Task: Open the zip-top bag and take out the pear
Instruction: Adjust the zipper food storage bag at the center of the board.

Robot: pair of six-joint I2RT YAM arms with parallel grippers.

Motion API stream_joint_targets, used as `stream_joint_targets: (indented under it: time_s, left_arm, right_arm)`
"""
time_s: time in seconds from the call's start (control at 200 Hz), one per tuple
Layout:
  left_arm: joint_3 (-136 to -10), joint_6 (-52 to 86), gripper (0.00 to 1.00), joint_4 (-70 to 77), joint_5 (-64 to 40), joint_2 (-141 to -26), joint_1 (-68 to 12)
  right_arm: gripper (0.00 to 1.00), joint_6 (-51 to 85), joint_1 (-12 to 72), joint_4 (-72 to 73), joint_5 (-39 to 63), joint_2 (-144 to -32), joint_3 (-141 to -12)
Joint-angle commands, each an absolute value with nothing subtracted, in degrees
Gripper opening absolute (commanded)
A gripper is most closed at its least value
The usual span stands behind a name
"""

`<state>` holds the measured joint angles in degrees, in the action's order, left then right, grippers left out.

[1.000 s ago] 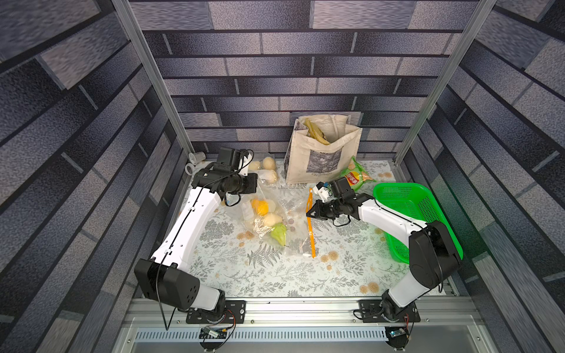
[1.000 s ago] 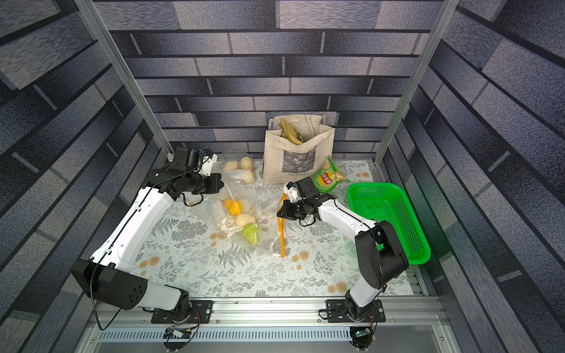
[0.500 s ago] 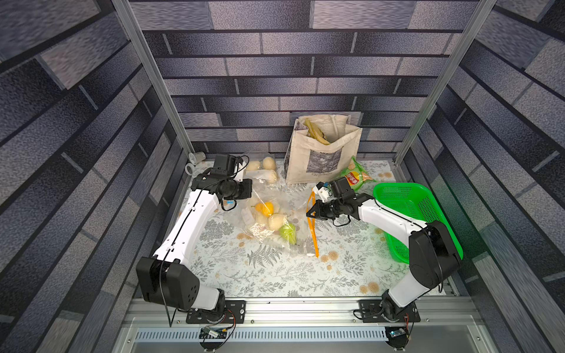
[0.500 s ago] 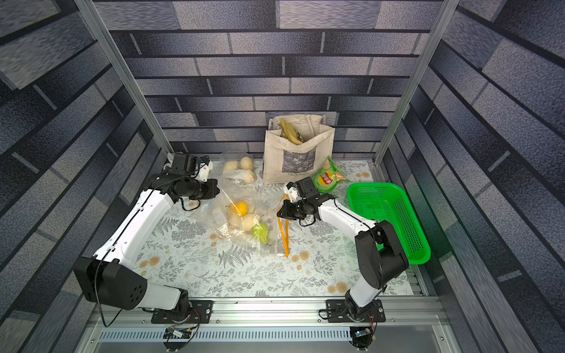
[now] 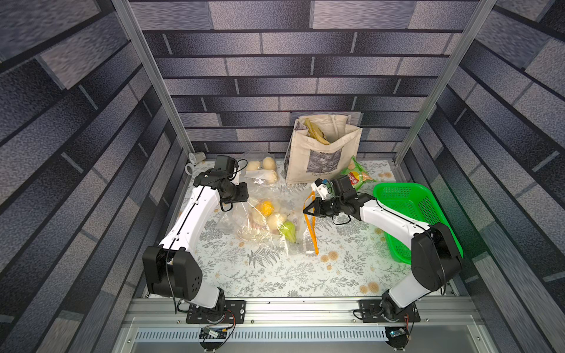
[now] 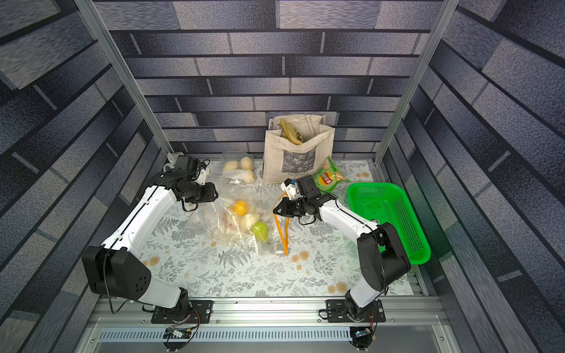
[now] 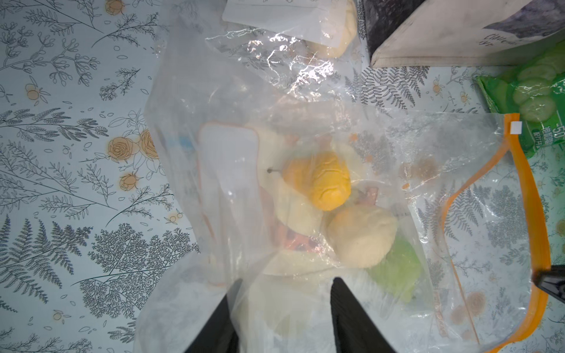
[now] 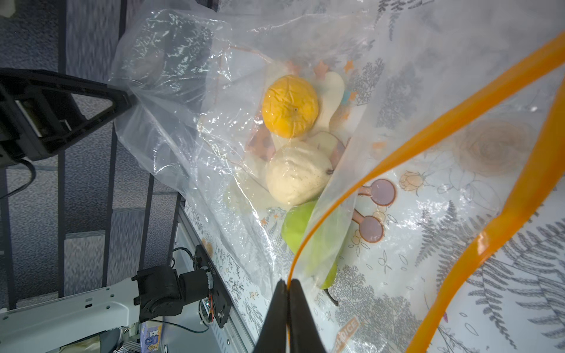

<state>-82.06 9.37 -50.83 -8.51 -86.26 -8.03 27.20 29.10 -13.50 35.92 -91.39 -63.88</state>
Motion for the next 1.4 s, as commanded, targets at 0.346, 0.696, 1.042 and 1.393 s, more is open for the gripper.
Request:
stream_joint_targets:
  time_s: [0.346,0.696,1.042,1.393]
  left_arm:
    - [-82.6,7.5,0.05,-51.5,-8.5,-86.8,-7.8]
    - [-91.9,9.3,0.0,-48.6,-16.4,-82.9,-10.3]
    - [-97.7,9.3,0.0,-52.4,-13.5,-85.8,-16.1]
    - [-92.9,9.3,0.0,-44.1,-11.5,-75.8,-18.0]
  right_arm:
    - [0.08,27.3,28.4,-8.5,39.5,-85.5,-61.6]
    - [0.08,25.5,27.5,-16.8,28.9,-86.6,-60.6]
    - [0.08,26.7,27.3,-17.0,28.2,-87.6,-60.6]
    - [0.09,25.8,27.1,-18.1,27.9,-87.8,-60.6]
